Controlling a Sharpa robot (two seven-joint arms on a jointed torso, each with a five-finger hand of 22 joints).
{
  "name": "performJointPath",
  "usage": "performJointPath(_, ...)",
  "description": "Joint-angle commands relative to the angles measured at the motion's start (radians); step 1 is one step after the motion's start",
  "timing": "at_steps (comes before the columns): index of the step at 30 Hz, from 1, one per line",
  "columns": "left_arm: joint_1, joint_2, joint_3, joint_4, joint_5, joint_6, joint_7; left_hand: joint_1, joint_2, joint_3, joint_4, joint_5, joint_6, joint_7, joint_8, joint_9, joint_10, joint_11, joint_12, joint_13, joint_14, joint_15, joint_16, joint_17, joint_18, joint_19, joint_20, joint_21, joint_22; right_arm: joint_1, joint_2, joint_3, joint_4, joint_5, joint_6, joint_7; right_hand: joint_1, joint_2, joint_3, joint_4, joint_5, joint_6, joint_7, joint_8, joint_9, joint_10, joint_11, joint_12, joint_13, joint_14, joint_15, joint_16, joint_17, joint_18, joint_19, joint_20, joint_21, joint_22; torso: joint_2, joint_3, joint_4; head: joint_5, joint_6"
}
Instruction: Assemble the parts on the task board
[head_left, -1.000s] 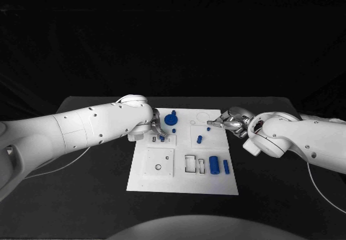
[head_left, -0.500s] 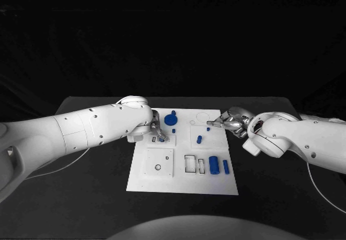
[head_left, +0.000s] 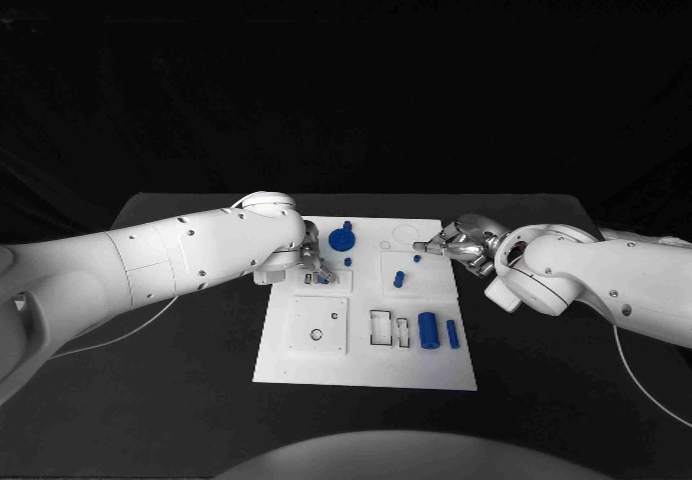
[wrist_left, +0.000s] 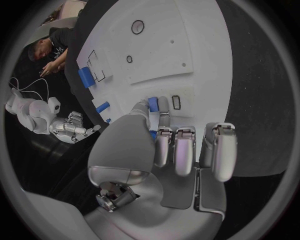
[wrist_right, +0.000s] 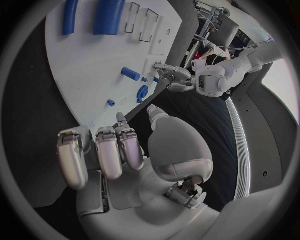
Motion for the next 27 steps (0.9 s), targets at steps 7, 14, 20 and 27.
performJointPath(7,-0.001,0.0,0.0,-0.001,-0.009,-0.03,0.011,-0.176,-0.011,-0.051,0.004,-0.123,0.0,0.012,-0.012,0.005,0.104,0.011,0.003,0.263,0.106,0.012,0.003,0.263,-0.007,0.105,0.005,0.002,0.263,-0.001,-0.001,0.0,0.0,0.0,0.014,-0.002,-0.001,0.009,-0.003,0.003,0.006,-0.008,0.01,0.005,0.001,0.103,0.007,0.007,0.263,0.102,0.006,0.006,0.263,-0.014,0.103,0.007,0.005,0.263,0.0,0.0004,-0.0012,0.0,0.003)
performJointPath(14,-0.001,0.0,0.0,-0.004,-0.001,-0.051,0.024,-0.261,-0.009,-0.055,0.004,-0.229,0.005,0.014,-0.011,0.018,0.104,0.013,0.003,0.263,0.106,0.014,0.003,0.263,-0.007,0.105,0.007,0.002,0.263,-0.002,-0.001,0.0,-0.001,0.0,0.014,-0.002,-0.001,0.009,-0.003,0.003,0.006,-0.008,0.01,0.005,0.001,0.103,0.007,0.007,0.263,0.102,0.006,0.006,0.263,-0.014,0.103,0.007,0.005,0.263,0.0,0.0006,-0.0007,-0.002,0.004)
performJointPath(20,-0.002,0.0,0.0,-0.004,0.007,-0.063,0.033,-0.283,0.01,-0.049,0.003,-0.278,0.006,0.014,-0.012,0.025,0.104,0.013,0.003,0.263,0.106,0.015,0.003,0.263,-0.007,0.105,0.008,0.002,0.263,-0.002,-0.002,0.0,-0.001,-0.001,0.014,-0.003,-0.001,0.009,-0.003,0.003,0.006,-0.008,0.01,0.005,0.001,0.103,0.007,0.007,0.263,0.102,0.006,0.006,0.263,-0.014,0.103,0.007,0.005,0.263,0.0,0.0003,-0.0008,-0.003,0.007)
performJointPath(27,-0.002,0.0,0.0,-0.007,0.041,-0.063,0.036,-0.274,0.027,-0.044,0.001,-0.283,0.006,0.013,-0.012,0.028,0.104,0.013,0.003,0.263,0.106,0.015,0.003,0.263,-0.007,0.105,0.008,0.002,0.263,-0.003,-0.003,0.0,-0.001,-0.001,0.014,-0.004,-0.001,0.01,-0.004,0.003,0.005,-0.008,0.011,0.006,0.002,0.103,0.008,0.007,0.263,0.102,0.007,0.006,0.263,-0.014,0.103,0.009,0.005,0.263,0.001,-0.0001,-0.0007,-0.006,0.006)
